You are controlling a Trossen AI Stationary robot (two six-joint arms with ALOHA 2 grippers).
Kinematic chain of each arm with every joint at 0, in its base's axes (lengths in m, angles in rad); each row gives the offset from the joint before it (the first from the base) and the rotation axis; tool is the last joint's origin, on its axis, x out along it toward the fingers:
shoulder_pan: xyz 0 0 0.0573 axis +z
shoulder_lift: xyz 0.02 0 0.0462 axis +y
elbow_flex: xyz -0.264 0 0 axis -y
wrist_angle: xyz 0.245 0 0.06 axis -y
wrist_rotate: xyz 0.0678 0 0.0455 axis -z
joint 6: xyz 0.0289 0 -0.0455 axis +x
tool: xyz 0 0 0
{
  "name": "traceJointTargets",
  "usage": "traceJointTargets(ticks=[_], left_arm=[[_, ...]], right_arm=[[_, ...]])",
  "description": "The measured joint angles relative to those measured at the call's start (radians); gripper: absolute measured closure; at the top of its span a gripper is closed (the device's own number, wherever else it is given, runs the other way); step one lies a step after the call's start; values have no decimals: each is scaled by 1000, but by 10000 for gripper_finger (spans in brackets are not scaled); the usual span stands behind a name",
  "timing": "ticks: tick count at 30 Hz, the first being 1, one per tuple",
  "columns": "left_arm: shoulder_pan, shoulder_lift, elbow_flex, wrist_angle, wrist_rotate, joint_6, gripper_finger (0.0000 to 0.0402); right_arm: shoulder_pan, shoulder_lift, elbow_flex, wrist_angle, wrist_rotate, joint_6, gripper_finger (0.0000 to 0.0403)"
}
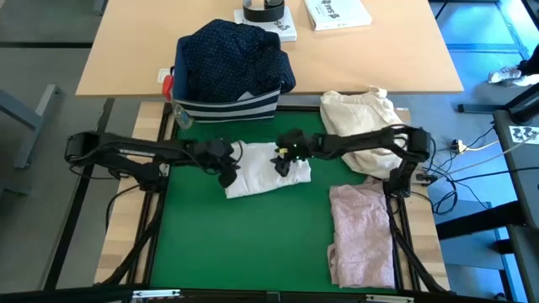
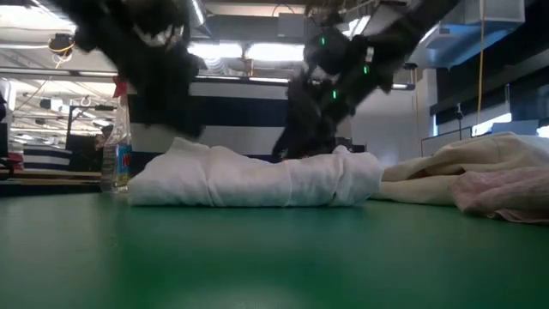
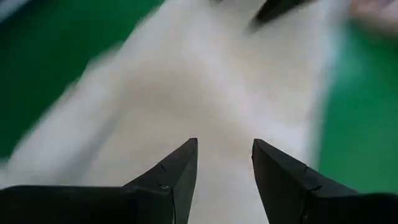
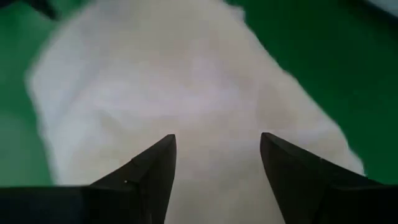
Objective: Fold laundry
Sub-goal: Fold the white polo shirt
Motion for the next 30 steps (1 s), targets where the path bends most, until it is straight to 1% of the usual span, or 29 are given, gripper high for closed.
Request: traceJointTargets(ticks=[3, 7, 10, 12, 17, 21, 23, 25, 27, 30], left_arm=[[11, 45, -85, -7, -42, -13, 254], [12, 67, -186, 31, -55, -74, 255], [-1, 60, -236, 79, -14, -96, 261], [-27, 47, -248, 87, 38, -104, 266], [-153, 29, -252, 116, 198, -141, 278], [-324, 30, -252, 130, 248, -222, 284], [-387, 23, -246, 127, 271, -269, 287], [-422, 0, -224, 109, 309, -294, 289], [-436, -38, -181, 70, 358, -297, 291], [-444, -103, -97, -33, 384, -284, 293]], right_arm=[[2, 37, -49, 29, 17, -6, 169], [9, 50, -87, 54, 19, -8, 169], [32, 52, -103, 66, 13, -4, 169], [64, 52, -103, 63, 13, 26, 169], [216, 52, -104, 56, 27, 109, 169], [362, 52, -104, 59, 91, 189, 169], [415, 52, -104, 61, 140, 235, 169], [442, 44, -104, 55, 183, 279, 169], [442, 26, -98, 38, 201, 293, 169], [439, 0, -49, -42, 226, 283, 169]])
